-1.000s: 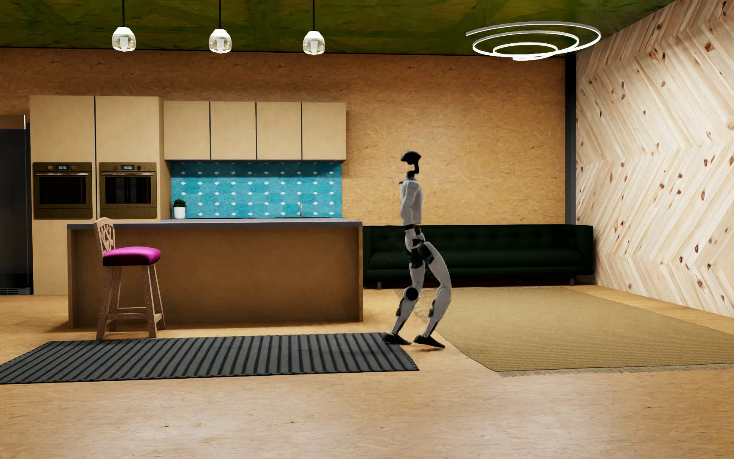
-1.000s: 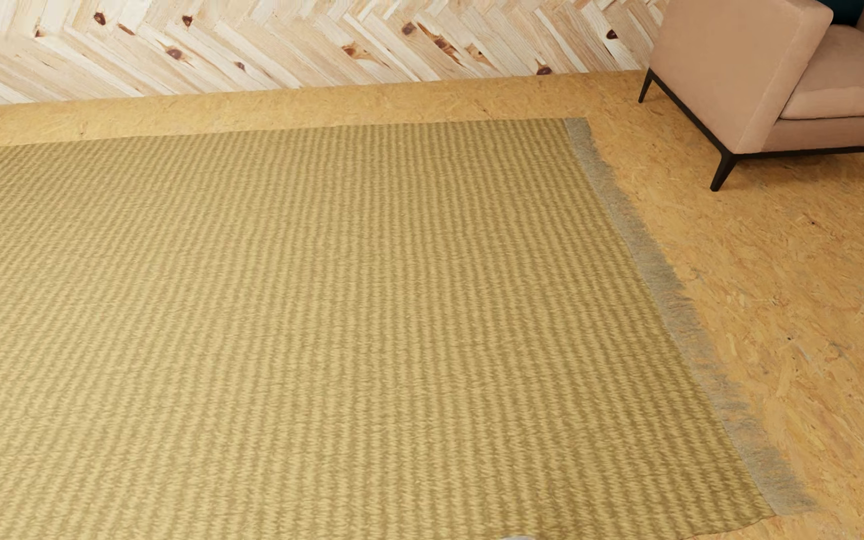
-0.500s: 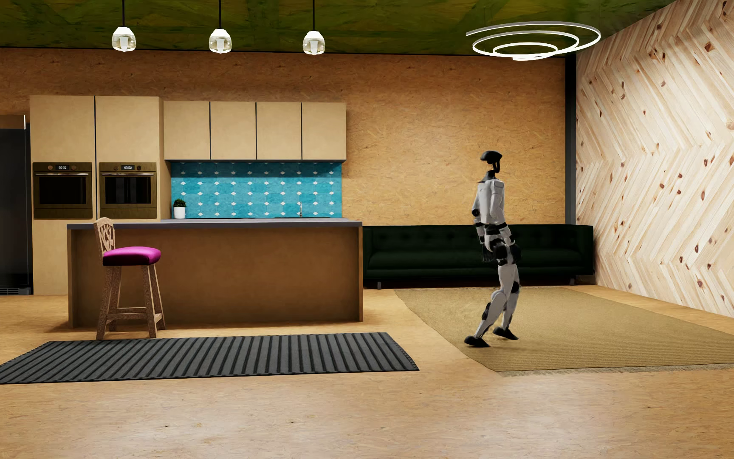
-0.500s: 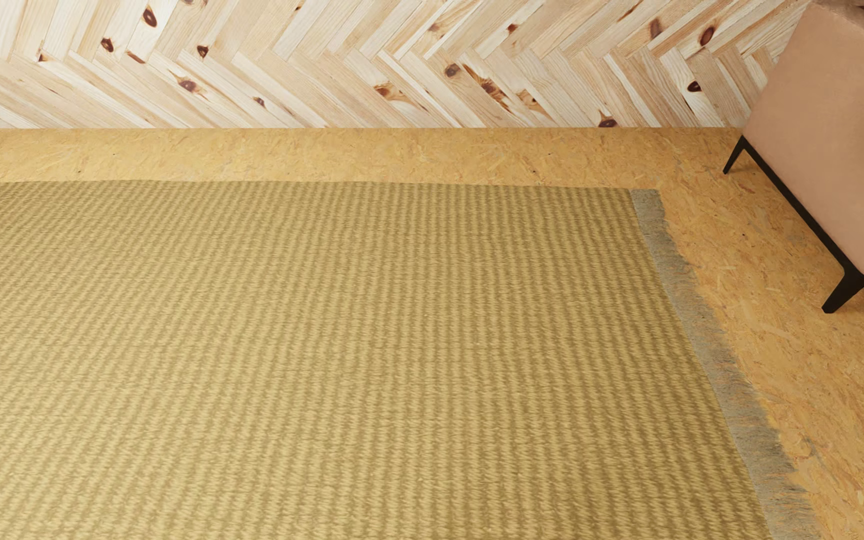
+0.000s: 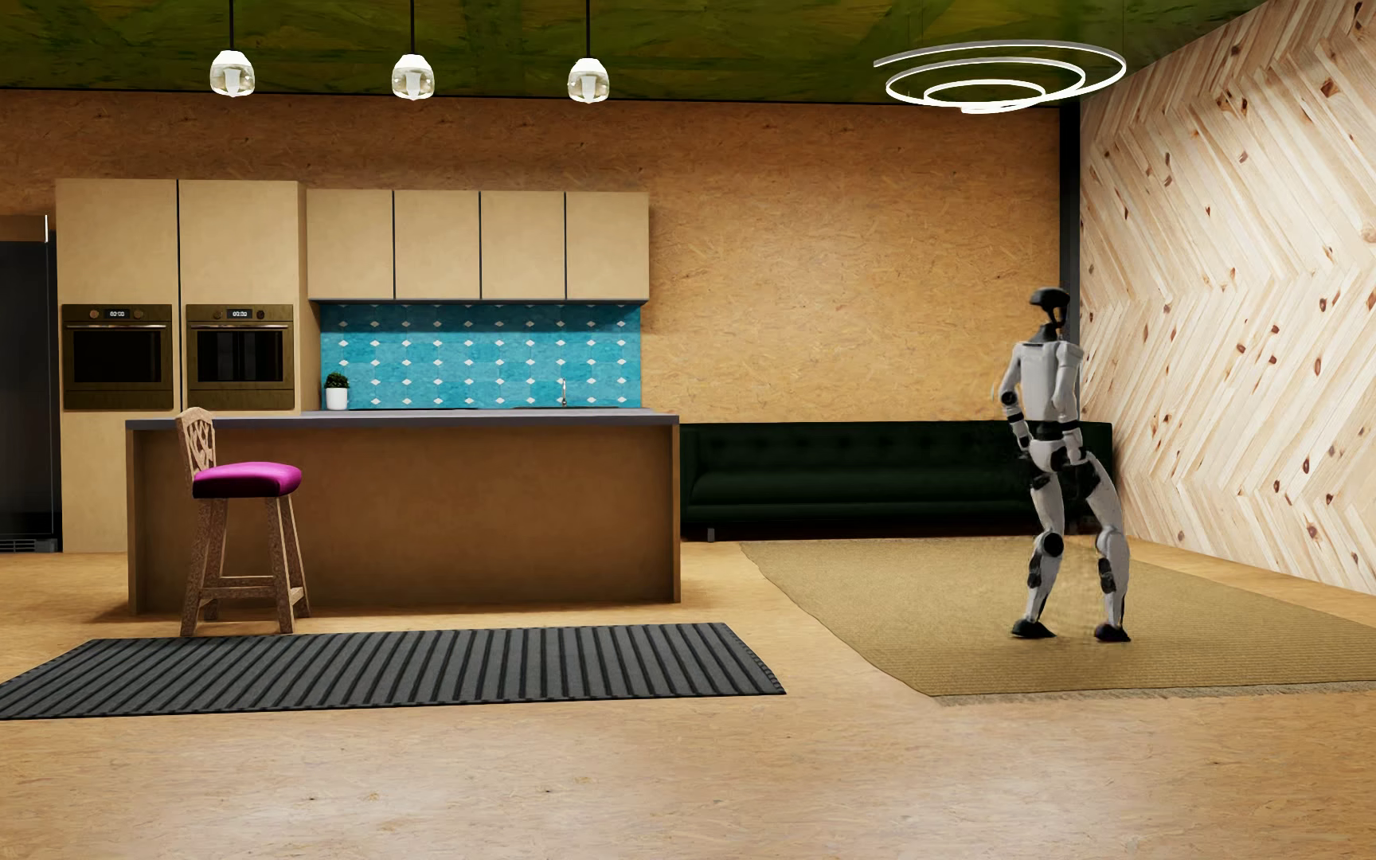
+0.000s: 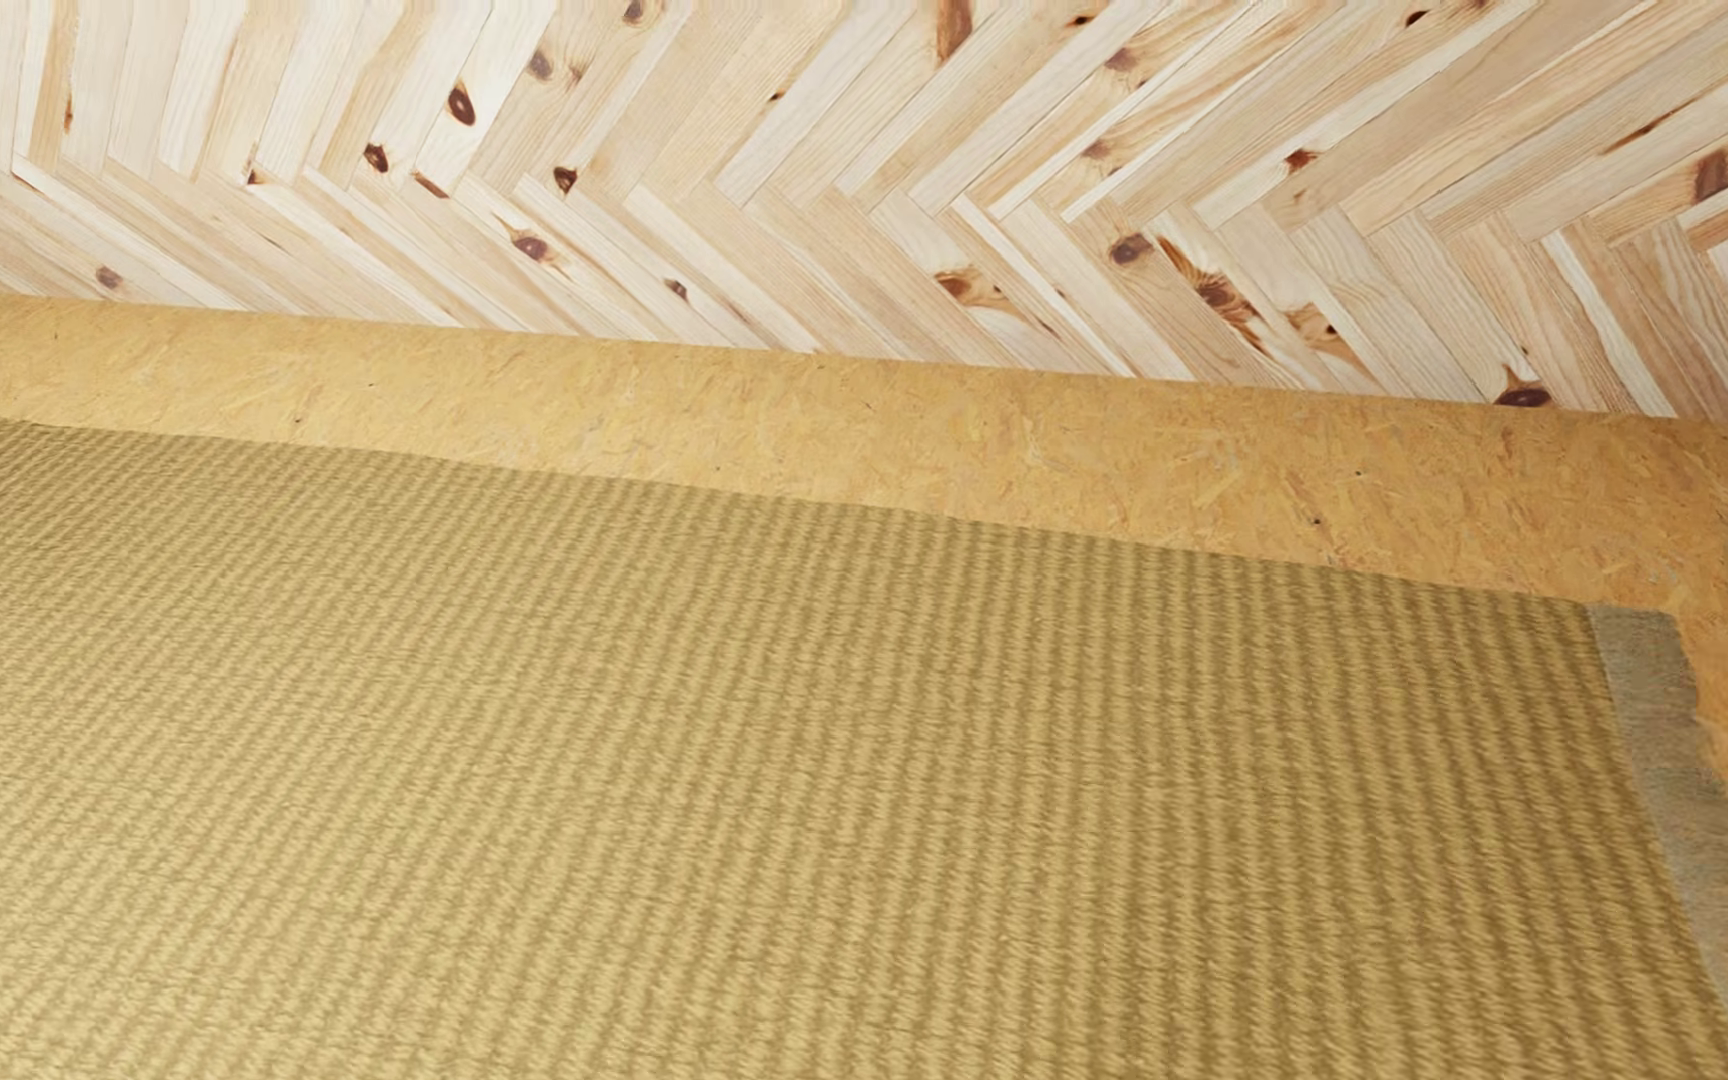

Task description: Walk to the sofa

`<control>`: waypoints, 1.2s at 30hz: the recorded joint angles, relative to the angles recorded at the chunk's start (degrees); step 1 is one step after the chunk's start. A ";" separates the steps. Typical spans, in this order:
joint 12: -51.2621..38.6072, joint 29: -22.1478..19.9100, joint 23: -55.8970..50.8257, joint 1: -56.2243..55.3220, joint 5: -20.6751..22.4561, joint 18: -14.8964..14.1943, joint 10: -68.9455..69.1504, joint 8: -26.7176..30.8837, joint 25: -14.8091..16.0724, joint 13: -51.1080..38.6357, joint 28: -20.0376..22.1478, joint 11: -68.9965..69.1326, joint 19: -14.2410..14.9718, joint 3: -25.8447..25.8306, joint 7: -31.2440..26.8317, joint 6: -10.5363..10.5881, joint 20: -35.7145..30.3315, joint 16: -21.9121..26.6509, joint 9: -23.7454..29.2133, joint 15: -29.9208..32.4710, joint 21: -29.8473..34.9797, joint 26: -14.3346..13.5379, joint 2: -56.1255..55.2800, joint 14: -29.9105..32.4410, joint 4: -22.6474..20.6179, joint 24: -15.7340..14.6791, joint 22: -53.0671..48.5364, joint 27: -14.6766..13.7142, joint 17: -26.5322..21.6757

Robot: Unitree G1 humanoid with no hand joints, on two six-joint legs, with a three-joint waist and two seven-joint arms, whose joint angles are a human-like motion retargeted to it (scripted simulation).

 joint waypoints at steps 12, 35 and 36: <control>3.98 0.00 -5.87 -24.90 -7.10 0.00 10.64 0.00 0.00 -4.41 0.00 5.68 0.00 6.85 0.00 1.62 -6.17 -4.16 0.47 -33.27 -1.30 0.00 24.68 15.92 11.97 0.00 3.57 0.00 -2.10; -9.88 0.00 0.95 22.34 1.67 0.00 -3.74 0.00 0.00 6.12 0.00 8.57 0.00 -15.11 0.00 -4.16 11.62 1.29 -1.27 -26.67 9.88 0.00 -16.65 -7.37 11.39 0.00 -15.00 0.00 -1.97; -8.47 0.00 4.03 21.73 4.25 0.00 3.02 0.00 0.00 4.89 0.00 16.09 0.00 -14.67 0.00 -1.88 11.73 -0.38 -0.52 -25.93 11.15 0.00 -17.37 0.70 14.76 0.00 -13.02 0.00 -1.79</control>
